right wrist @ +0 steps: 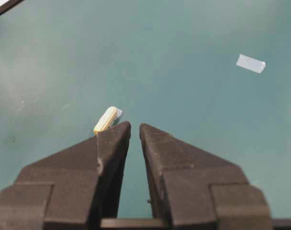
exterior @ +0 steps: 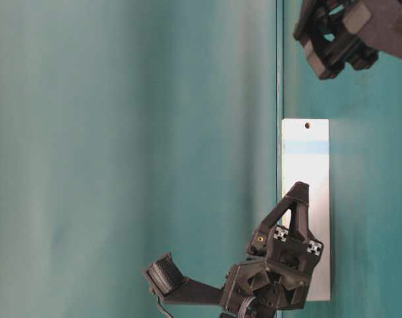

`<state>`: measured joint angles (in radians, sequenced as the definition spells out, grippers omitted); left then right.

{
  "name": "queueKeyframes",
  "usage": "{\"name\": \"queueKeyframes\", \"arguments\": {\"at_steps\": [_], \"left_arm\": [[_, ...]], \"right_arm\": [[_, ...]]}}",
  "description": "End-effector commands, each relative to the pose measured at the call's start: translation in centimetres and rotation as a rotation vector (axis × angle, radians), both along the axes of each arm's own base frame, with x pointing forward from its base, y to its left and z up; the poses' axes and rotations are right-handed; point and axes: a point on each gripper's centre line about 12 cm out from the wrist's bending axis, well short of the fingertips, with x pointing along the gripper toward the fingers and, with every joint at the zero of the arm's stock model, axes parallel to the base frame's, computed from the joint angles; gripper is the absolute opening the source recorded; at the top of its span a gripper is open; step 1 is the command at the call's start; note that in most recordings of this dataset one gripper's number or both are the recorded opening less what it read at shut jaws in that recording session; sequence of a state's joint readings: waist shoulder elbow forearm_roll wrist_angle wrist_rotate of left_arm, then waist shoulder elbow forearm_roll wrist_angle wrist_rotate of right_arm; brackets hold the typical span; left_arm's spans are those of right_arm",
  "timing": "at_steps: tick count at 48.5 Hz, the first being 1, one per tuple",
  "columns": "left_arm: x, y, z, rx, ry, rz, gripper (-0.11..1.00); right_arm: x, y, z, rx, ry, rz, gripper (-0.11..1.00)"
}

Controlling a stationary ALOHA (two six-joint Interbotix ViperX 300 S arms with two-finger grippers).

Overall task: Move the wooden board into place and insert the rod into its hole.
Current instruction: 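Lower the left gripper over the white board's end and close on it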

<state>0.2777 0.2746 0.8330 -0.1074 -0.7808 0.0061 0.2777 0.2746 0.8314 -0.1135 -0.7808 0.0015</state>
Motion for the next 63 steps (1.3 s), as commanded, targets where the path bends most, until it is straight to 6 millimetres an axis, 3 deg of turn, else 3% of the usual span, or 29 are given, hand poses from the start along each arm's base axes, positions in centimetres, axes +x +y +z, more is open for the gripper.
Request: {"name": "queueKeyframes", "arguments": {"at_steps": [1, 3, 7, 10, 26, 28, 34, 40, 45, 48, 63], "left_arm": [[1.1, 0.3, 1.8, 0.009, -0.043, -0.015, 0.16], [1.2, 0.6, 2.2, 0.007, -0.044, -0.009, 0.14], [1.6, 1.1, 3.0, 0.004, -0.045, 0.000, 0.00], [1.7, 1.6, 3.4, 0.001, -0.035, 0.008, 0.00], [2.1, 2.1, 3.4, -0.037, 0.075, 0.008, 0.01], [2.1, 2.0, 3.6, -0.041, 0.080, 0.007, 0.06], [2.0, 2.0, 4.0, -0.046, 0.101, 0.003, 0.37], [1.8, 1.8, 4.5, -0.054, 0.136, -0.004, 0.70], [1.5, 1.7, 5.1, -0.045, 0.150, -0.013, 0.88], [1.4, 1.7, 5.4, -0.034, 0.159, -0.020, 0.91], [0.4, 1.2, 8.5, 0.062, 0.234, -0.084, 0.88]], "right_arm": [[0.5, 0.4, 1.3, 0.016, -0.041, 0.006, 0.24], [0.5, 0.5, 1.8, 0.016, -0.048, 0.008, 0.22], [0.8, 0.6, 3.1, 0.023, -0.070, 0.009, 0.06], [0.9, 0.6, 3.8, 0.020, -0.069, 0.008, 0.00], [0.6, 0.4, 4.9, -0.022, 0.015, -0.001, 0.00], [0.6, 0.4, 5.0, -0.024, 0.018, -0.002, 0.01], [0.5, 0.4, 5.4, -0.019, 0.023, -0.004, 0.23], [0.5, 0.3, 6.0, -0.004, 0.040, -0.016, 0.60], [0.3, 0.2, 6.6, 0.008, 0.068, -0.029, 0.86], [0.1, 0.1, 6.8, 0.010, 0.084, -0.035, 0.87], [-0.8, -0.2, 9.7, 0.004, 0.091, -0.047, 0.86]]}}
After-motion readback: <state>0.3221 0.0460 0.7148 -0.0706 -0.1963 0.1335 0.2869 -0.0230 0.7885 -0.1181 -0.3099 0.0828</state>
